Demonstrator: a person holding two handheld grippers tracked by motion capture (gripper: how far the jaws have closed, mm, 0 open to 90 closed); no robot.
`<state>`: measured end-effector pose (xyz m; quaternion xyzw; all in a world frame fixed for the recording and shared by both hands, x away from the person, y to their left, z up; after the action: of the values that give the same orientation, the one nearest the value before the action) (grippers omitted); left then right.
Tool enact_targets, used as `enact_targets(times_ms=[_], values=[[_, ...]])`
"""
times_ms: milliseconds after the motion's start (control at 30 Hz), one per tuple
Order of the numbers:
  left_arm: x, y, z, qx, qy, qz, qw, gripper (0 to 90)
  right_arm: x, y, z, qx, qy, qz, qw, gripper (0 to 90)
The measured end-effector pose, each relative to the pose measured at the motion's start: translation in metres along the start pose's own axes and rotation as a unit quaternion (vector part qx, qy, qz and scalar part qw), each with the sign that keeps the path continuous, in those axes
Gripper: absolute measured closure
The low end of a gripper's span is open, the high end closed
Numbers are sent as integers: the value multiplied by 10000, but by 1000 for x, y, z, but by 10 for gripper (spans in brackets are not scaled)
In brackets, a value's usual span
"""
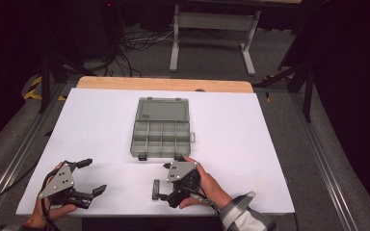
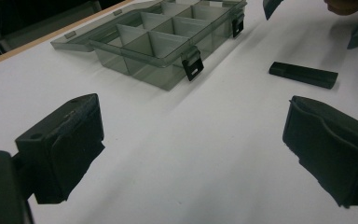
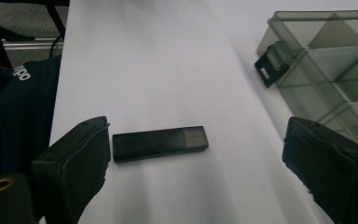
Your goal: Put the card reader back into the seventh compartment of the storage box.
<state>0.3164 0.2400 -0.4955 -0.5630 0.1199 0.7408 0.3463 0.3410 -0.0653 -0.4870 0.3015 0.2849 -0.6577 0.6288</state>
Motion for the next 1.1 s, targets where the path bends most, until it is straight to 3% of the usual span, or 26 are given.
enact_targets(times_ms=[200,367,533,700,800,1100], values=[[1,0,0,-18,-13,16,10000,60,1,-1,-20,-363,-222,8,9991,86],[0,1,0,-18,-35,-37,10000,57,4,1,-34,-520,-504,-18,9974,90],[1,2,0,-10,-35,-61,10000,58,4,4,-34,-731,-474,-151,9961,163],[0,2,0,-12,-33,-77,10000,59,4,5,-33,-722,-434,-185,9963,243],[0,3,0,-20,-50,-96,9999,59,4,3,-32,-760,-392,-89,9963,308],[0,3,1,-21,-30,-86,10000,61,3,1,-31,-647,-399,38,9971,310]])
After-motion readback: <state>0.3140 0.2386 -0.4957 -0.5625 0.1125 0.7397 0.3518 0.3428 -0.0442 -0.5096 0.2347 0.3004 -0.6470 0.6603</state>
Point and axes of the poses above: each handheld gripper's, and its own axes: z roughly backward along the jaws, x roughly out of its underside, y roughly to its right, the point moved 4 cm from there along -z, roughly forward along the jaws, and after that the axes turned 13 degrees about -x, right-handed, at the moved point
